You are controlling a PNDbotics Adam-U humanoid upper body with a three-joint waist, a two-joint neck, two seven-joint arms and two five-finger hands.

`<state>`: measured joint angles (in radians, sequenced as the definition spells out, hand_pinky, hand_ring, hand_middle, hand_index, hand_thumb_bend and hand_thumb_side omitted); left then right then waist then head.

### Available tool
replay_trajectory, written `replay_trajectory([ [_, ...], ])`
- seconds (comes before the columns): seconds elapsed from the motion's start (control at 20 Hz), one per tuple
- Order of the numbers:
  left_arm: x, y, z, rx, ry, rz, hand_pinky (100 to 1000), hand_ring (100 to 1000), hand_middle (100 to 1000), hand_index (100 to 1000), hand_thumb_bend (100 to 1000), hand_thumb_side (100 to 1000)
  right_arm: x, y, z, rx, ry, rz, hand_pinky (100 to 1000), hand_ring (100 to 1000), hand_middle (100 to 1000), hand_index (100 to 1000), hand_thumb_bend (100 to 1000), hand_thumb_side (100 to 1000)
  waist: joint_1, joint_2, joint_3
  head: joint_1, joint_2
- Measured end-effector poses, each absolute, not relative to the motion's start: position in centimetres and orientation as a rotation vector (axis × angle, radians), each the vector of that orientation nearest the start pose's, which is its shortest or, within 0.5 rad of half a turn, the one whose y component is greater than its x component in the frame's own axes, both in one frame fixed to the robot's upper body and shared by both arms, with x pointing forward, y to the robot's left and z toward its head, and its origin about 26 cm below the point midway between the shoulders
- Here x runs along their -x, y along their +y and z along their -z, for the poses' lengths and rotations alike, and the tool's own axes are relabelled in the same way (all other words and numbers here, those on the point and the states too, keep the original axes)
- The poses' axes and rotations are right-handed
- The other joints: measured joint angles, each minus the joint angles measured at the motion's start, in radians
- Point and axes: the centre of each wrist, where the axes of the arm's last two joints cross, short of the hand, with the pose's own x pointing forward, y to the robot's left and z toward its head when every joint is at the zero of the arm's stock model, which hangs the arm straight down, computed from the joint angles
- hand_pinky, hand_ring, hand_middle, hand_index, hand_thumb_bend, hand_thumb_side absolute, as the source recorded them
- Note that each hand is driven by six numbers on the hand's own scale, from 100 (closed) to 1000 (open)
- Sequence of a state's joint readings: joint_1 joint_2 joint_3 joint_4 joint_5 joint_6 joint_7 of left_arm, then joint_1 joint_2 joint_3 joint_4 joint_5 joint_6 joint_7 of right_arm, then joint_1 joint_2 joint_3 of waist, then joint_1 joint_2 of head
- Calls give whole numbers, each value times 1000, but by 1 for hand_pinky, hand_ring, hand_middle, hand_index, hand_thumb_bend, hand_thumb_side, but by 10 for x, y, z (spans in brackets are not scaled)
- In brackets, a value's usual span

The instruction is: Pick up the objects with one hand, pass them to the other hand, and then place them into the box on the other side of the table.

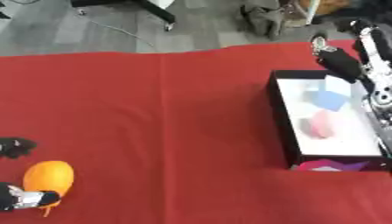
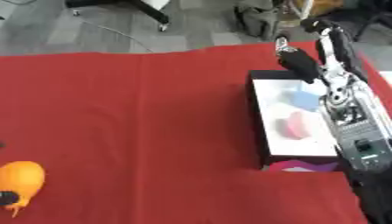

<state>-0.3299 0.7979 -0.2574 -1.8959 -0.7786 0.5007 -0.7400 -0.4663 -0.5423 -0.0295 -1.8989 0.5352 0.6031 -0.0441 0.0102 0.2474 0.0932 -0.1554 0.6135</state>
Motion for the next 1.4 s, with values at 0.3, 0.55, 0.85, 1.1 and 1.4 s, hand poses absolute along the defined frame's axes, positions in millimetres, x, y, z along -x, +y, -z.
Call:
replay_trajectory([
  [0.3, -325, 279, -189, -937, -905, 1416, 942, 891, 807, 915, 663, 432, -323, -291, -256, 1107, -1710, -370, 860, 948, 810, 859, 100, 654, -1, 0, -4, 8, 1],
  [0.55, -342, 274, -176, -919, -879, 1387, 932, 881, 792, 857, 529, 404, -323, -291, -256, 1104, -1712, -364, 861, 947, 808, 858, 100, 648, -3, 0, -7, 20, 1],
  [0.85, -352, 274, -163, -895, -834, 1388, 915, 868, 766, 749, 166, 296, -323, -291, -256, 1102, -1713, -360, 861, 946, 805, 856, 100, 644, -2, 0, -11, 32, 1],
  [1.1, -353, 273, -161, -880, -848, 1356, 743, 710, 602, 600, 100, 306, -323, -291, -255, 1096, -1714, -357, 861, 944, 803, 853, 100, 641, -2, 0, -10, 35, 1],
  [1.4, -339, 263, -187, -837, -1027, 1244, 688, 623, 518, 564, 100, 361, -323, -291, -255, 1097, -1716, -357, 861, 943, 802, 852, 100, 635, -6, 0, -3, 33, 1],
])
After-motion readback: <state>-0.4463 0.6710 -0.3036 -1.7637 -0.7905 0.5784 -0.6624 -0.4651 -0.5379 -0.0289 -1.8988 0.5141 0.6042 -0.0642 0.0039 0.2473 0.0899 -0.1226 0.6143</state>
